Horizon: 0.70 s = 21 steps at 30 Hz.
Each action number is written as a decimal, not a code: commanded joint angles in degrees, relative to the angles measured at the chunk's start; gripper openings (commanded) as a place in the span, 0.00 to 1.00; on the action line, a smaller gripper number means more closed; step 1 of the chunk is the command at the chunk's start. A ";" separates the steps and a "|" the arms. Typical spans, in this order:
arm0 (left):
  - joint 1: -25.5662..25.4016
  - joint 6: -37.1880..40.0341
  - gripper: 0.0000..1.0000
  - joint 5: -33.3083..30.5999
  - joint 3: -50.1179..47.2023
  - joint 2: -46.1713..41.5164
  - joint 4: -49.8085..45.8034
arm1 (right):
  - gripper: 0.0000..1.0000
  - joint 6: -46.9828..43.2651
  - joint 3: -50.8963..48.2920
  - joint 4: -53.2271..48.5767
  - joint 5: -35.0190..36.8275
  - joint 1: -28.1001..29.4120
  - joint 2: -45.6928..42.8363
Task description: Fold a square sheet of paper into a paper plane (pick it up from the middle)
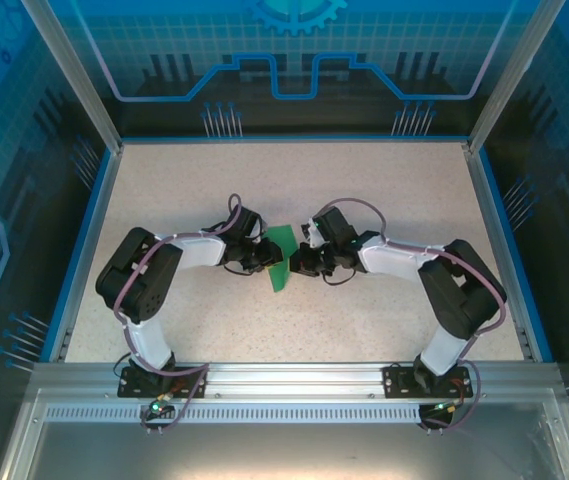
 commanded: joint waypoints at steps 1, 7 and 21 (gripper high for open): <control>-0.06 1.12 0.28 -0.79 1.34 -1.38 -2.58 | 0.08 0.47 1.37 -0.66 0.86 0.93 1.30; 1.38 3.60 0.33 -1.38 3.81 -4.32 -4.77 | 0.08 -1.71 2.86 -10.52 3.29 0.93 2.15; 3.81 6.99 0.28 -2.54 7.77 1.46 -6.60 | 0.08 -3.89 2.78 -15.12 4.71 0.76 0.82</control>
